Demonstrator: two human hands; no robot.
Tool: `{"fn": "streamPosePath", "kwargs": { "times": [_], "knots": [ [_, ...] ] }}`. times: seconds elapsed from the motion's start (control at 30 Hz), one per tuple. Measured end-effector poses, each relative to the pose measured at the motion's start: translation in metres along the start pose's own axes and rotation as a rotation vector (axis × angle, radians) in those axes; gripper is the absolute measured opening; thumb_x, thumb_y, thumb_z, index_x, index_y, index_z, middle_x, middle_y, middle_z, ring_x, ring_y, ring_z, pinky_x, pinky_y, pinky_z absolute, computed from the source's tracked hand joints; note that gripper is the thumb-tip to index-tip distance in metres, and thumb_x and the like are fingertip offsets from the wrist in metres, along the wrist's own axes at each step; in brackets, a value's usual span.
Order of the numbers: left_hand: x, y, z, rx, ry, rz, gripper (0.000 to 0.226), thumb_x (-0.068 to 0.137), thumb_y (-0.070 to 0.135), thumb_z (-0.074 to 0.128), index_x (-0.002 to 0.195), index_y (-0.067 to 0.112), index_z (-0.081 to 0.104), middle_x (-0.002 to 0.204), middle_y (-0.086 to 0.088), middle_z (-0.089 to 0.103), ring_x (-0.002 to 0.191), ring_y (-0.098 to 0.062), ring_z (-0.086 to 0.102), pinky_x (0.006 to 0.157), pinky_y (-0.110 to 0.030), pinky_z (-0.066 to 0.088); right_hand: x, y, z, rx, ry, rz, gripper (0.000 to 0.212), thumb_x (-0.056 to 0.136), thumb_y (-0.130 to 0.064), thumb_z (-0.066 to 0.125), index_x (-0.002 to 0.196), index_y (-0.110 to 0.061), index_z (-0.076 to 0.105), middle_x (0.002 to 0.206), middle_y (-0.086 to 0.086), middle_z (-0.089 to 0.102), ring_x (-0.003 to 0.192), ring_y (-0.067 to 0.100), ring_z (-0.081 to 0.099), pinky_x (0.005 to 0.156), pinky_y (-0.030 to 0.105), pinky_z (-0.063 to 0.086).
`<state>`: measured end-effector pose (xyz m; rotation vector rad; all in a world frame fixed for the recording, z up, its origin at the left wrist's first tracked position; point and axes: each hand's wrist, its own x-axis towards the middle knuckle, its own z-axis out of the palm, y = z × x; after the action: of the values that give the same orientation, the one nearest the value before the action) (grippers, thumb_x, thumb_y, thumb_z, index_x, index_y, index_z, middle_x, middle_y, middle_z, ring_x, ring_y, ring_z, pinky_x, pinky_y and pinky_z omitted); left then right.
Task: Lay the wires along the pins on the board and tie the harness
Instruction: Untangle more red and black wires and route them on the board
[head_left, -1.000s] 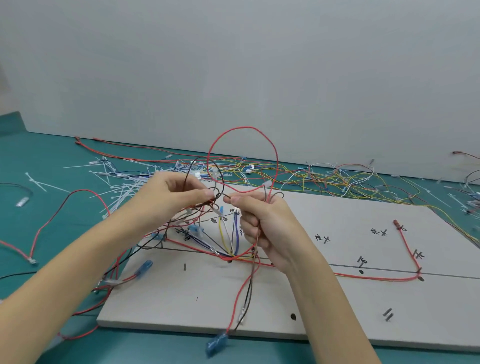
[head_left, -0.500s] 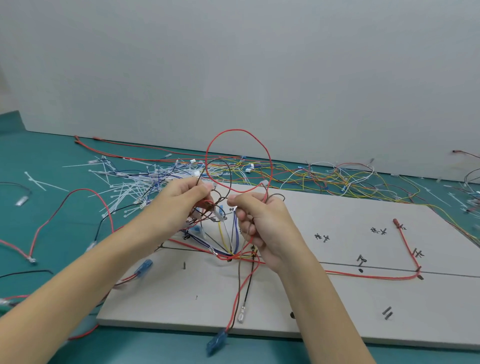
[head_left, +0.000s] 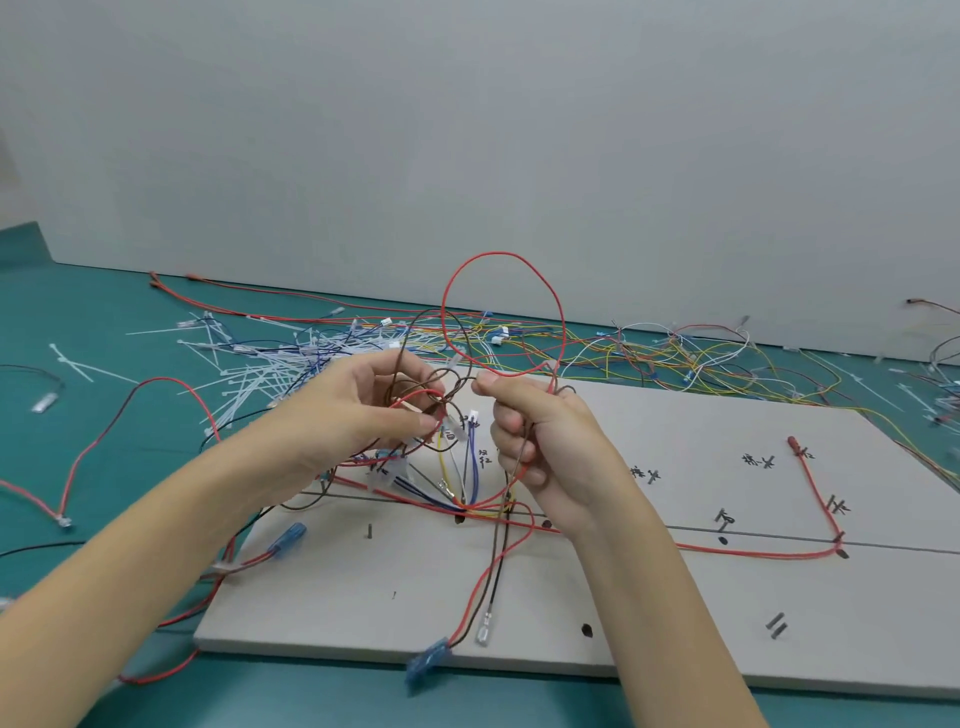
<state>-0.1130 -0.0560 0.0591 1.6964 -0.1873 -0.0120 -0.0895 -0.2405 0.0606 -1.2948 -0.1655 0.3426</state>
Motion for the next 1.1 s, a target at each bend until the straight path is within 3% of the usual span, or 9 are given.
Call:
{"fn": "streamPosePath", "kwargs": {
  "times": [0.13,0.2,0.33,0.5,0.63,0.7,0.83,1.0,1.1],
  "knots": [
    [0.003,-0.004,0.003,0.111,0.138,0.105,0.035,0.084,-0.004,0.067,0.081,0.03,0.076,0.073,0.002,0.071,0.055,-0.008,0.055,0.047,-0.018,0.041,0.0,0.002,0.001,-0.03,0.005,-0.033,0.013,0.087,-0.01,0.064,0.097,-0.008,0.056,0.044,-0.004,0.026,0.033,0.007,0.021,0.034,0.012,0.015],
    [0.003,-0.005,0.004,0.137,0.205,0.132,0.04,0.087,-0.002,0.065,0.082,0.036,0.078,0.063,0.001,0.065,0.051,-0.009,0.052,0.045,-0.02,0.037,0.001,0.004,0.002,-0.06,0.005,-0.034,0.009,0.085,-0.009,0.066,0.086,-0.007,0.057,0.043,-0.003,0.026,0.033,0.008,0.02,0.034,0.012,0.016],
    [0.004,-0.01,0.009,0.14,0.285,0.153,0.031,0.092,0.002,0.059,0.085,0.027,0.076,0.056,0.004,0.06,0.042,-0.009,0.049,0.038,-0.017,0.036,0.002,0.009,0.007,-0.122,0.028,-0.024,0.018,0.084,-0.007,0.068,0.071,-0.012,0.056,0.04,-0.002,0.028,0.031,0.009,0.022,0.035,0.013,0.018],
    [0.006,-0.011,0.007,0.063,0.205,0.063,0.006,0.079,0.021,0.069,0.08,0.021,0.075,0.054,-0.005,0.053,0.042,-0.012,0.042,0.038,-0.018,0.034,0.005,0.012,0.005,-0.174,0.132,-0.029,0.023,0.082,-0.006,0.069,0.066,-0.014,0.054,0.04,-0.004,0.032,0.03,0.008,0.026,0.035,0.013,0.019],
    [0.015,-0.011,0.004,-0.159,0.18,-0.095,0.013,0.075,0.019,0.066,0.067,0.014,0.076,0.061,-0.001,0.062,0.046,-0.007,0.046,0.039,-0.018,0.036,0.004,0.013,0.008,-0.171,0.143,-0.051,0.023,0.084,-0.006,0.067,0.067,-0.013,0.053,0.041,-0.003,0.032,0.03,0.009,0.026,0.036,0.012,0.02],
    [0.015,-0.012,0.003,-0.246,0.114,-0.126,0.017,0.071,0.028,0.071,0.071,0.012,0.076,0.066,-0.003,0.059,0.048,-0.007,0.043,0.044,-0.019,0.033,0.003,0.013,0.009,-0.156,0.139,-0.043,0.024,0.085,-0.006,0.066,0.068,-0.013,0.051,0.042,-0.002,0.033,0.031,0.009,0.027,0.036,0.011,0.02],
    [0.007,-0.014,0.001,-0.226,0.016,-0.115,0.025,0.06,0.023,0.085,0.081,0.011,0.079,0.072,-0.004,0.067,0.055,-0.007,0.055,0.049,-0.016,0.042,0.001,0.01,0.009,-0.158,0.14,-0.018,0.021,0.085,-0.007,0.064,0.071,-0.014,0.051,0.043,-0.002,0.038,0.031,0.008,0.029,0.035,0.011,0.02],
    [0.008,-0.014,0.004,-0.269,0.058,-0.119,0.019,0.054,0.017,0.076,0.073,0.014,0.08,0.076,-0.001,0.075,0.066,-0.004,0.067,0.056,-0.013,0.051,0.0,0.01,0.013,-0.181,0.124,-0.024,0.019,0.087,-0.012,0.064,0.071,-0.016,0.054,0.043,-0.004,0.046,0.031,0.008,0.034,0.034,0.01,0.021],
    [0.008,-0.013,0.004,-0.313,0.058,-0.127,0.028,0.054,0.023,0.078,0.081,0.015,0.08,0.084,-0.004,0.075,0.07,-0.009,0.069,0.059,-0.015,0.053,0.0,0.009,0.012,-0.146,0.109,-0.071,0.019,0.089,-0.011,0.065,0.072,-0.013,0.056,0.043,-0.003,0.049,0.031,0.007,0.034,0.033,0.01,0.02]
  ]
}}
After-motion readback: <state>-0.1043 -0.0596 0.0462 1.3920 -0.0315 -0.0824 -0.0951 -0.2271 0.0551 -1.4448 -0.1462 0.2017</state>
